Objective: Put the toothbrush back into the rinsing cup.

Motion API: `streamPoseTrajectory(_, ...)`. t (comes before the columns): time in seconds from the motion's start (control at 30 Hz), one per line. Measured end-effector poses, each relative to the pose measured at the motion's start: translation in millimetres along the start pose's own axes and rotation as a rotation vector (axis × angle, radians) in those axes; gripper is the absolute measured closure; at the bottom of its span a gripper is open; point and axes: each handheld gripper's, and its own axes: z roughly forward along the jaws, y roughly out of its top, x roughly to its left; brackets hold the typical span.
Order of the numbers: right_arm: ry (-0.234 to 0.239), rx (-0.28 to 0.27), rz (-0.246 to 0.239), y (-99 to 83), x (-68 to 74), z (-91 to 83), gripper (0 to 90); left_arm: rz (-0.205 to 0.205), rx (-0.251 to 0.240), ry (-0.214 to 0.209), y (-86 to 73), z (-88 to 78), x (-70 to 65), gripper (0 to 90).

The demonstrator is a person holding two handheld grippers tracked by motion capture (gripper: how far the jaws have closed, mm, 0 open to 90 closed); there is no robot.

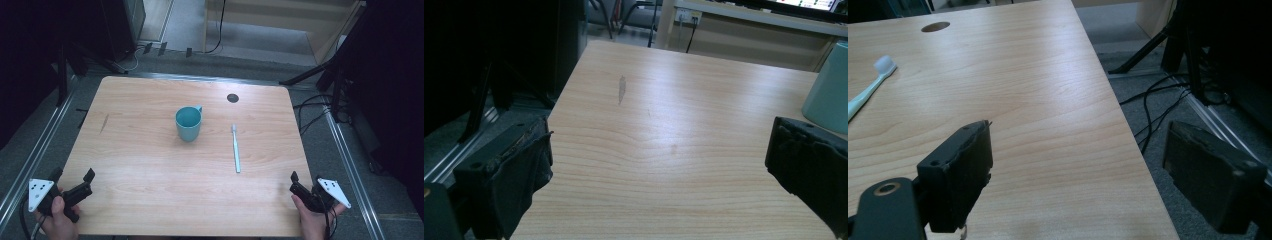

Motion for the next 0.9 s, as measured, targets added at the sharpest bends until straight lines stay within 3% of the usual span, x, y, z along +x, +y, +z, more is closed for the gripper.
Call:
streamPoseTrajectory(0.1, 0.006, 0.014, 0.009, 0.8, -1.1, 1.7, 15.0, 0.003, -0.001, -0.006, 0.0, -0.6, -0.2, 0.0)
streamPoseTrajectory(0.17, 0.014, 0.016, -0.004, 0.7, 0.3, 1.6, 23.6, 0.01, 0.002, -0.007, 0.0, -0.6, -0.6, 0.0)
streamPoseTrajectory(0.2, 0.014, 0.016, -0.004, 0.7, 0.3, 1.6, 23.6, 0.012, 0.004, -0.007, 0.1, -0.6, -0.9, 0.0)
streamPoseTrajectory(0.23, 0.003, 0.018, -0.03, 0.8, 2.6, 2.1, 27.2, 0.013, 0.004, -0.005, 0.0, 0.1, -1.3, 0.0)
streamPoseTrajectory(0.33, 0.004, 0.033, -0.043, 1.3, 3.8, 3.6, 32.2, 0.014, 0.003, -0.005, 0.0, 0.2, -1.3, 0.0)
streamPoseTrajectory(0.4, 0.032, 0.061, -0.051, 2.5, 4.2, 6.9, 35.3, 0.017, 0.002, -0.005, 0.0, -0.2, -1.5, 0.0)
streamPoseTrajectory(0.43, 0.042, 0.06, -0.061, 3.4, 7.0, 9.3, 42.3, 0.022, 0.005, -0.011, 0.1, 0.0, -1.5, 0.0)
streamPoseTrajectory(0.5, 0.047, 0.08, -0.093, 7.0, 13.3, 12.9, 46.3, 0.023, 0.008, -0.012, 0.2, 0.3, -1.8, 0.0)
streamPoseTrajectory(0.6, 0.07, 0.088, -0.101, 12.5, 19.2, 16.9, 49.4, 0.023, 0.009, -0.014, 0.3, 0.3, -1.8, 0.0)
streamPoseTrajectory(0.9, 0.161, 0.246, -0.205, 50.2, 54.9, 42.0, 55.6, 0.016, 0.013, -0.02, 0.9, 1.4, -0.7, 0.0)
